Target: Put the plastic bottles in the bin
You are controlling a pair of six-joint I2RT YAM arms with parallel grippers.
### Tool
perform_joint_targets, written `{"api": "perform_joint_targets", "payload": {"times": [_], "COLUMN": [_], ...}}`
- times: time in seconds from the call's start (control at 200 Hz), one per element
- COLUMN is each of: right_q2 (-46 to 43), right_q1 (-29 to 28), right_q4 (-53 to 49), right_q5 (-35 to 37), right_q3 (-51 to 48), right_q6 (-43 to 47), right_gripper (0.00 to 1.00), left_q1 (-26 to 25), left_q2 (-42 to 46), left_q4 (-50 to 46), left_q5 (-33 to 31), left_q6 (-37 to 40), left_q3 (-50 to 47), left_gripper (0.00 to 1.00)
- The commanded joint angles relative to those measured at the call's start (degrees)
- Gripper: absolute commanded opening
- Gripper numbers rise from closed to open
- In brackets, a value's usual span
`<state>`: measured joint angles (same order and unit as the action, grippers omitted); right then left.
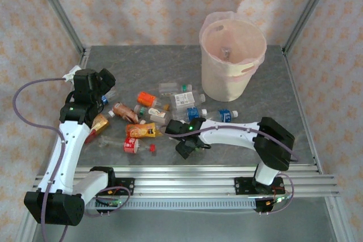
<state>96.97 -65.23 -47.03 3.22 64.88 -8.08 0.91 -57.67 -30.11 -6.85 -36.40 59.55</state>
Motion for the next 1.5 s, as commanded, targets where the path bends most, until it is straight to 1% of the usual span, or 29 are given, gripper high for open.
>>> {"api": "perform_joint_targets", "payload": {"times": [0.0,0.185,0.365,0.711,0.796,0.871,0.926,1.106,1.226,1.346,1.496], "right_q2": [1.3,3.4,3.3,7.4,8.3,8.8,9.2,8.5,6.0,1.5,-4.2], "right_q1": [-0.4,-0.3,-0.6,-0.7,-0.6,-0.7,-0.6,-1.1,-1.9,-2.1,-2.1], "right_q4": [0.4,0.7,1.5,5.1,5.5,5.6,5.4,3.6,1.0,-0.5,-3.0], "right_q5": [1.9,-1.0,-3.0,-5.9,-6.3,-6.5,-6.8,-6.4,-5.0,-4.7,-2.3], "right_q3": [1.2,1.8,1.2,0.9,0.9,1.1,1.3,1.9,2.9,3.5,6.6], "right_q6": [1.3,1.8,1.4,1.1,1.3,1.3,1.3,1.0,0.6,-0.4,-1.3], "right_gripper": [0.94,0.87,0.83,0.79,0.77,0.73,0.68,0.5,0.37,0.3,0.27], "left_q1": [0.3,0.3,0.3,0.3,0.4,0.4,0.4,0.4,0.4,0.4,0.4], "left_q2": [-0.4,-0.3,0.0,-0.7,-0.6,-0.6,-0.6,-0.5,-0.5,-0.4,-0.2], "left_q4": [0.5,0.3,0.2,-0.4,-0.6,-0.6,-0.7,-0.9,-1.0,-1.2,-1.6], "left_q5": [-1.5,-1.4,-1.6,-1.9,-2.2,-2.3,-2.4,-2.8,-2.8,-3.0,-3.0], "left_q6": [0.6,0.5,0.5,0.5,0.5,0.5,0.5,0.5,0.5,0.6,0.8], "left_q3": [-0.3,-0.3,-0.4,0.2,0.2,0.1,0.2,0.2,0.4,0.6,0.8], "left_gripper": [1.0,1.0,1.0,1.0,1.0,1.0,1.0,1.0,1.0,1.0,1.0]}}
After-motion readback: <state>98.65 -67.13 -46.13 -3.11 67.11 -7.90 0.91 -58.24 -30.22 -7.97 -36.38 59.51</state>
